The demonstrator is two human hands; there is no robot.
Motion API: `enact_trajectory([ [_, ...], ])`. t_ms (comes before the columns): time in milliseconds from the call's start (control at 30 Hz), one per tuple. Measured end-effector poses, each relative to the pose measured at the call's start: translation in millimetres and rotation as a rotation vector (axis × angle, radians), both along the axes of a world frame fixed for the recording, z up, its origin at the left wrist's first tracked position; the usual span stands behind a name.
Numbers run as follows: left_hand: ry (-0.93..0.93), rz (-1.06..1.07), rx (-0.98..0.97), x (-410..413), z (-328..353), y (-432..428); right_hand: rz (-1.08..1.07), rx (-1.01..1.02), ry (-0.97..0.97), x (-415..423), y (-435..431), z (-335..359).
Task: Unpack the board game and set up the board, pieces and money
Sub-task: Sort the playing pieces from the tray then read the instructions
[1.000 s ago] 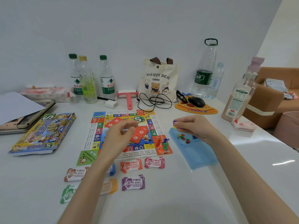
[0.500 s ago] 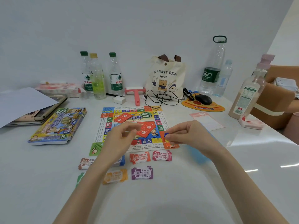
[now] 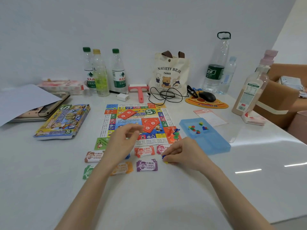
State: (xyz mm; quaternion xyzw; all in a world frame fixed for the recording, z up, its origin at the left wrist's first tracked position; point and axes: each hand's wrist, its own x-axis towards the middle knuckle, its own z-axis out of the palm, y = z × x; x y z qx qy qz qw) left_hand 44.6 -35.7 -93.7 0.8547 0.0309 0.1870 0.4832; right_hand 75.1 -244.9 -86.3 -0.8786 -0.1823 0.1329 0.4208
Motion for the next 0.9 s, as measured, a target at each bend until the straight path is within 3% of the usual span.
enact_trajectory([
  [333,-0.008,-0.007,0.022,-1.0,-1.2,-0.5,-0.095,0.090,0.080,1.3,-14.5,8.4],
  [633,-0.043,-0.047,0.025,-1.4,-3.9,-11.9,-0.195,-0.272,-0.151,15.2,-31.0,4.9],
  [900,-0.044,-0.056,0.036,-1.0,-5.1,-16.2,-0.169,-0.391,-0.145,19.4,-31.9,8.7],
])
